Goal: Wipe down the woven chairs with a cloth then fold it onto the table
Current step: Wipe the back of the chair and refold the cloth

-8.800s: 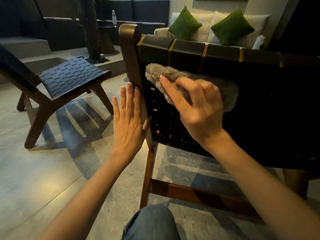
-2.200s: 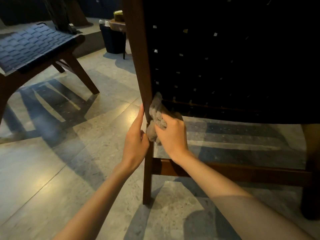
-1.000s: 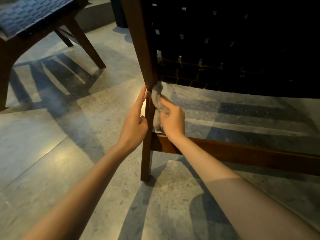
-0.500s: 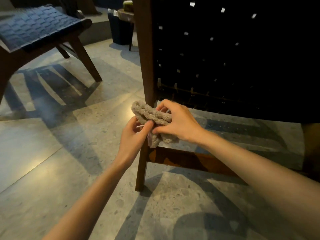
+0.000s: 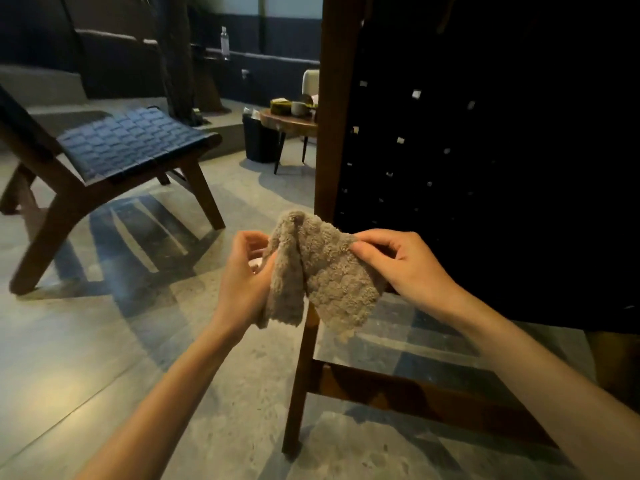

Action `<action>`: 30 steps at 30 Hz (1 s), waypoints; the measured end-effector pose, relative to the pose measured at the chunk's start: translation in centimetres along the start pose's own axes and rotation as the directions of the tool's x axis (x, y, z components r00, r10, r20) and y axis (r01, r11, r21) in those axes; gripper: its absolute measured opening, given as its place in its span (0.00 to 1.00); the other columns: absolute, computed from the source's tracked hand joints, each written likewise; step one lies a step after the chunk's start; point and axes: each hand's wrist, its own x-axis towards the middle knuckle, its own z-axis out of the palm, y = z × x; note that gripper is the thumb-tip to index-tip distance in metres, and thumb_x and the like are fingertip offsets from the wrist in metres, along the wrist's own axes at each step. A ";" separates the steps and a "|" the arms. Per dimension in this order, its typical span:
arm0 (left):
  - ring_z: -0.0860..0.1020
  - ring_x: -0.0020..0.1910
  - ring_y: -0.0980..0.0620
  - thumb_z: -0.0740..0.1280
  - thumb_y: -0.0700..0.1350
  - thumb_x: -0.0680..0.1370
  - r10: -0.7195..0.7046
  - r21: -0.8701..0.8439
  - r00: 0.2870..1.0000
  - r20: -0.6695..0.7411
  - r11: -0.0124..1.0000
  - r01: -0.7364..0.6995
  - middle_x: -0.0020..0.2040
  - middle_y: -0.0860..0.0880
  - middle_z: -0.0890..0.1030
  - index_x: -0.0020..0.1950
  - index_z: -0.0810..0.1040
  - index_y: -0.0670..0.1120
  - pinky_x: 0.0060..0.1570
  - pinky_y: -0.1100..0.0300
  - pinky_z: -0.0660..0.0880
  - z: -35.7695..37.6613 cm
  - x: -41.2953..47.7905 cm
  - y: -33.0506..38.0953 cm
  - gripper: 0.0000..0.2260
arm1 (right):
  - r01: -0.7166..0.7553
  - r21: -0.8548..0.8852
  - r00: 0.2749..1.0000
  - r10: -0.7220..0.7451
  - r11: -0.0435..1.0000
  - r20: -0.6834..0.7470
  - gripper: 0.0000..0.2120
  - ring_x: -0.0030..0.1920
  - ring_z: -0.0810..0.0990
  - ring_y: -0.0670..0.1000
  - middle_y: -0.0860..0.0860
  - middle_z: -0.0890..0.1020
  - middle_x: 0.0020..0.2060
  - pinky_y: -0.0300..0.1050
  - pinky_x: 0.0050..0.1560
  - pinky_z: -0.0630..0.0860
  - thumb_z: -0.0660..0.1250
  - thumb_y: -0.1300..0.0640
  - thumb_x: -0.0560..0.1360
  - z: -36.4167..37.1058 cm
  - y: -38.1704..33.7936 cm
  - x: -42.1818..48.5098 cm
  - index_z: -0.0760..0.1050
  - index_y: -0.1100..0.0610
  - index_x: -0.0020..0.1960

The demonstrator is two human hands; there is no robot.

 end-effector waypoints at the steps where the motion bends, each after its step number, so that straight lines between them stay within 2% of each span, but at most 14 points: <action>1: 0.74 0.53 0.51 0.65 0.44 0.78 -0.012 0.064 1.000 -0.015 0.998 0.013 0.52 0.49 0.75 0.53 0.71 0.50 0.52 0.58 0.74 -0.2 0.3 0.6 0.06 | 0.025 -0.046 0.999 -0.026 0.999 -0.021 0.08 0.48 0.79 0.38 0.40 0.81 0.45 0.31 0.47 0.75 0.63 0.56 0.79 -0.2 -0.7 0.2 0.79 0.48 0.53; 2: 0.74 0.55 0.48 0.63 0.47 0.79 -0.052 0.072 0.999 -0.001 0.996 0.052 0.53 0.48 0.74 0.53 0.73 0.50 0.54 0.53 0.74 -0.5 0.5 1.0 0.04 | 0.048 -0.094 0.997 -0.053 0.994 -0.052 0.09 0.49 0.79 0.38 0.39 0.81 0.45 0.33 0.49 0.76 0.63 0.55 0.79 -0.3 -1.4 0.3 0.80 0.49 0.54; 3: 0.74 0.55 0.47 0.59 0.53 0.80 -0.115 0.016 0.992 0.045 0.993 0.114 0.54 0.46 0.74 0.53 0.74 0.49 0.54 0.51 0.74 -0.5 0.7 1.8 0.09 | 0.072 -0.142 0.992 -0.085 0.987 -0.091 0.09 0.49 0.78 0.38 0.38 0.80 0.46 0.34 0.51 0.75 0.63 0.55 0.79 -0.3 -2.2 0.5 0.80 0.50 0.55; 6: 0.77 0.53 0.52 0.49 0.69 0.71 -0.284 -0.181 0.908 0.308 0.919 0.349 0.54 0.50 0.78 0.54 0.76 0.55 0.49 0.58 0.72 -0.6 0.9 3.8 0.26 | 0.142 -0.247 0.973 -0.181 0.958 -0.143 0.09 0.49 0.77 0.38 0.40 0.81 0.45 0.34 0.52 0.74 0.63 0.54 0.79 -0.6 -4.3 1.3 0.81 0.52 0.54; 9: 0.78 0.51 0.61 0.64 0.70 0.67 -0.164 -0.080 0.906 0.390 0.974 0.211 0.55 0.57 0.78 0.56 0.72 0.61 0.44 0.67 0.75 -0.6 0.7 5.0 0.22 | 0.196 -0.326 0.963 -0.244 0.925 -0.113 0.09 0.49 0.77 0.39 0.43 0.81 0.46 0.35 0.53 0.73 0.63 0.55 0.79 -1.0 -6.1 2.0 0.81 0.53 0.54; 11: 0.79 0.49 0.63 0.72 0.59 0.67 -0.064 -0.036 0.946 0.318 0.996 0.080 0.52 0.56 0.80 0.56 0.74 0.58 0.45 0.68 0.77 -0.8 0.9 5.5 0.20 | 0.216 -0.323 0.958 -0.264 0.922 -0.114 0.09 0.49 0.77 0.38 0.42 0.80 0.46 0.33 0.52 0.73 0.62 0.56 0.79 -1.6 -7.1 2.4 0.81 0.53 0.54; 14: 0.78 0.46 0.62 0.71 0.46 0.72 0.086 0.026 0.972 0.221 0.995 -0.094 0.47 0.54 0.80 0.51 0.76 0.55 0.48 0.67 0.76 -1.6 2.0 7.0 0.09 | 0.224 -0.285 0.942 -0.282 0.932 -0.181 0.08 0.50 0.76 0.36 0.38 0.79 0.45 0.29 0.51 0.71 0.62 0.55 0.79 -2.6 -8.7 2.9 0.80 0.49 0.53; 17: 0.71 0.49 0.60 0.67 0.40 0.76 0.201 0.253 0.979 0.029 0.946 -0.202 0.49 0.54 0.74 0.50 0.77 0.54 0.55 0.62 0.70 -2.8 4.2 8.9 0.08 | 0.133 -0.320 0.878 -0.261 0.938 -0.401 0.08 0.51 0.73 0.41 0.43 0.76 0.46 0.37 0.56 0.70 0.63 0.52 0.78 -2.8 -9.5 3.3 0.80 0.47 0.54; 20: 0.58 0.52 0.59 0.69 0.44 0.76 0.365 0.532 0.908 -0.206 0.821 -0.209 0.53 0.54 0.65 0.56 0.79 0.52 0.51 0.64 0.54 -3.5 6.6 11.8 0.10 | -0.062 -0.368 0.712 -0.218 0.928 -0.668 0.10 0.53 0.67 0.48 0.47 0.70 0.45 0.49 0.59 0.59 0.64 0.48 0.77 -2.0 -10.0 3.6 0.82 0.46 0.54; 22: 0.59 0.51 0.58 0.70 0.45 0.75 0.487 0.573 0.824 -0.290 0.778 -0.258 0.51 0.53 0.66 0.57 0.79 0.51 0.46 0.65 0.54 -3.2 7.7 14.0 0.11 | -0.057 -0.350 0.621 -0.241 0.935 -0.746 0.08 0.50 0.74 0.50 0.45 0.75 0.40 0.53 0.62 0.59 0.66 0.51 0.77 -1.6 -10.3 3.9 0.82 0.49 0.52; 24: 0.67 0.46 0.57 0.72 0.45 0.73 0.526 0.504 0.776 -0.349 0.803 -0.318 0.47 0.52 0.72 0.56 0.76 0.48 0.45 0.67 0.61 -2.5 8.4 15.9 0.12 | 0.003 -0.336 0.577 -0.276 0.942 -0.769 0.08 0.42 0.80 0.49 0.45 0.81 0.36 0.60 0.59 0.69 0.65 0.54 0.78 -1.3 -10.6 4.2 0.82 0.52 0.51; 26: 0.72 0.37 0.59 0.72 0.44 0.73 0.497 0.386 0.779 -0.382 0.852 -0.354 0.40 0.55 0.73 0.52 0.73 0.46 0.37 0.73 0.68 -1.7 8.9 17.1 0.12 | 0.084 -0.253 0.568 -0.255 0.964 -0.783 0.07 0.36 0.80 0.44 0.44 0.81 0.33 0.48 0.47 0.78 0.64 0.55 0.79 -1.0 -11.0 4.7 0.81 0.51 0.50; 28: 0.72 0.34 0.61 0.70 0.43 0.74 0.482 0.322 0.780 -0.399 0.870 -0.372 0.37 0.58 0.72 0.48 0.71 0.47 0.34 0.76 0.69 -0.9 9.2 17.6 0.08 | 0.151 -0.140 0.555 -0.201 0.979 -0.807 0.06 0.34 0.80 0.41 0.43 0.81 0.33 0.33 0.37 0.77 0.63 0.56 0.79 -0.4 -11.3 5.1 0.79 0.51 0.51; 30: 0.75 0.36 0.62 0.68 0.44 0.76 0.454 0.203 0.789 -0.414 0.891 -0.406 0.38 0.59 0.73 0.47 0.72 0.47 0.36 0.74 0.71 -0.1 9.2 17.5 0.05 | 0.221 -0.004 0.540 -0.126 0.975 -0.832 0.06 0.37 0.81 0.39 0.42 0.81 0.36 0.29 0.38 0.76 0.62 0.57 0.79 0.2 -11.7 5.5 0.75 0.47 0.50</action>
